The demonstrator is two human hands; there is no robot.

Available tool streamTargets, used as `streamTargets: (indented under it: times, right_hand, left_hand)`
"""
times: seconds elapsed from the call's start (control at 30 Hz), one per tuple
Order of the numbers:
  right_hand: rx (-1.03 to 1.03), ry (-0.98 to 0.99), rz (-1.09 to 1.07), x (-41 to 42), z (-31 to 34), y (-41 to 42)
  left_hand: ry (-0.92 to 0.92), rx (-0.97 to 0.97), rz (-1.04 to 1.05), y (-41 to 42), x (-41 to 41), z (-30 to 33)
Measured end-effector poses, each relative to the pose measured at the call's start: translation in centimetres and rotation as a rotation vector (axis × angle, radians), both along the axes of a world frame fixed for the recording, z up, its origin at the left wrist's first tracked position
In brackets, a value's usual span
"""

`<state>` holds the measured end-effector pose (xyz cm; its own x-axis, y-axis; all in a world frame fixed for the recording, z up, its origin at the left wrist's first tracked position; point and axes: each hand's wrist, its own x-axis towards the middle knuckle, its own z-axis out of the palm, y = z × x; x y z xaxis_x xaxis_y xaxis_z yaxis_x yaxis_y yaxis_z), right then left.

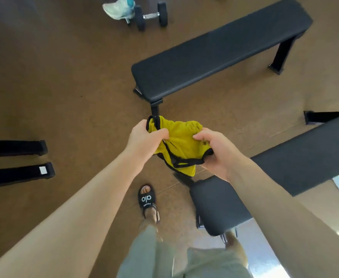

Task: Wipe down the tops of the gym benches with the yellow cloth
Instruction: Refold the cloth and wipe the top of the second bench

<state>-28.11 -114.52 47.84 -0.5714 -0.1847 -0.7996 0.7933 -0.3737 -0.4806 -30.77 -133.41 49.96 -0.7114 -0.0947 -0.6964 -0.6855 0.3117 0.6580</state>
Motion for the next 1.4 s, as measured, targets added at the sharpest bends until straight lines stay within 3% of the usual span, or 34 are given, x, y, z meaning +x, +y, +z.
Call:
streamTargets:
  times: [0.13, 0.47, 0.77, 0.87, 0.97, 1.03, 1.13, 1.2, 1.23, 1.4]
  right_hand:
    - [0.062, 0.012, 0.040, -2.7, -0.3, -6.8]
    - [0.048, -0.157, -0.372, -8.0, -3.8, -9.5]
    - [0.283, -0.046, -0.499, -20.5, -9.2, -9.1]
    - [0.389, 0.136, -0.496, -27.3, -12.3, -10.1]
    - [0.618, 0.395, -0.366, -32.7, -16.2, -11.1]
    - [0.858, 0.614, -0.170, -35.3, -20.0, -11.9]
    - [1.230, 0.894, 0.428, -37.2, -28.5, -13.0]
    - [1.332, 0.882, 0.822, -37.3, -34.4, -13.5]
    - [1.347, 0.882, 0.890, -37.3, -36.5, -13.6]
    - [1.545, 1.026, 0.746, -39.5, -43.3, -15.0]
  left_hand:
    - [-0.017, -0.014, -0.088, -5.6, -3.8, -0.6]
    - [-0.154, 0.037, -0.146, -10.9, -11.2, -4.4]
    - [-0.167, -0.090, -0.127, -12.2, -20.9, -10.2]
    - [-0.151, -0.123, -0.053, -12.4, -25.6, -14.2]
    - [-0.132, -0.133, 0.002, -12.2, -29.8, -18.2]
    - [-0.087, -0.104, 0.015, -11.7, -33.0, -22.1]
    - [-0.003, -0.088, 0.007, -11.1, -37.1, -29.0]
    - [0.071, -0.101, 0.001, -10.9, -39.5, -34.0]
    - [0.104, -0.105, 0.010, -11.1, -40.5, -36.5]
    - [0.216, -0.115, 0.113, -11.7, -44.5, -46.1]
